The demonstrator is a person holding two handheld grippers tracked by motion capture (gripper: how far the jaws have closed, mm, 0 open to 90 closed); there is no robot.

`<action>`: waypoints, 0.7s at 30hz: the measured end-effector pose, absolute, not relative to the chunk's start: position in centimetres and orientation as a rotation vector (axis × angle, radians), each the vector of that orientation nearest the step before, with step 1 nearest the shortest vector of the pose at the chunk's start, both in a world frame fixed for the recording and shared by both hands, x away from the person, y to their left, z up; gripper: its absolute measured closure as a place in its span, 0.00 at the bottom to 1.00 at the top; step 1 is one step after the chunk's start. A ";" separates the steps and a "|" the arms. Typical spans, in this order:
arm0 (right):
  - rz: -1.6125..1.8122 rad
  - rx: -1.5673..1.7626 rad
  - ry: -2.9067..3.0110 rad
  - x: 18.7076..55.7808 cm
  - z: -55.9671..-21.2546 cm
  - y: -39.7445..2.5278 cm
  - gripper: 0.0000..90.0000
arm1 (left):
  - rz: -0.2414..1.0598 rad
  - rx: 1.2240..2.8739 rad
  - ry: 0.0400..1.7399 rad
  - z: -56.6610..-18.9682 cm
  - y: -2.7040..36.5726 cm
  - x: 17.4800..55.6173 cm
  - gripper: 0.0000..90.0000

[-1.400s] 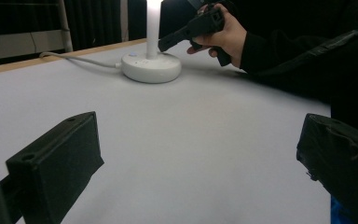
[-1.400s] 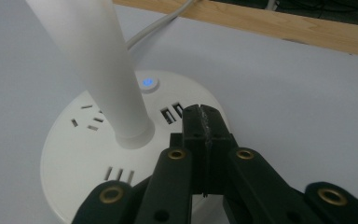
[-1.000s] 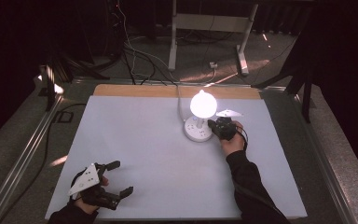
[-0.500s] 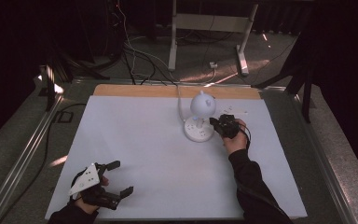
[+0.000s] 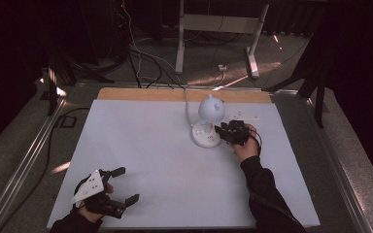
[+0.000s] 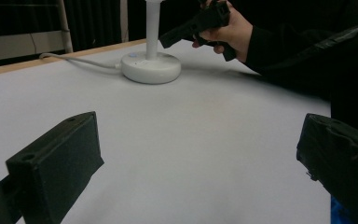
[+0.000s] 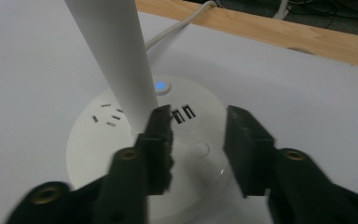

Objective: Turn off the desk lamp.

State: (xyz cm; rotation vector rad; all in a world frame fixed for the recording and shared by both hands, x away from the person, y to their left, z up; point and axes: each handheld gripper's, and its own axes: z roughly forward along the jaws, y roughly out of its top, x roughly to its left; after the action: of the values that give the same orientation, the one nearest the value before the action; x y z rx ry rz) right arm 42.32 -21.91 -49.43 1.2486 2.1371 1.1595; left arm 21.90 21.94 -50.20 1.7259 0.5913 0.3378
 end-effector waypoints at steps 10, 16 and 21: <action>1.229 1.218 2.128 41.7 -49.1 -22.4 0.13 | 0.337 1.725 0.590 -50.2 22.0 21.9 0.01; 1.283 1.150 2.209 41.0 -48.5 -22.9 0.00 | 0.338 1.725 0.588 -50.2 22.0 21.9 0.01; 1.293 1.158 2.219 40.6 -47.8 -23.5 0.00 | 0.338 1.724 0.589 -50.2 22.0 22.0 0.01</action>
State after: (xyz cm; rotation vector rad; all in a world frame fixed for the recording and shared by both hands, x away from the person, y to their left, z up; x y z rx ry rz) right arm 40.63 -23.49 -47.77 1.1580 2.2191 1.2928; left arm 21.96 21.98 -50.18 1.7237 0.5893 0.3378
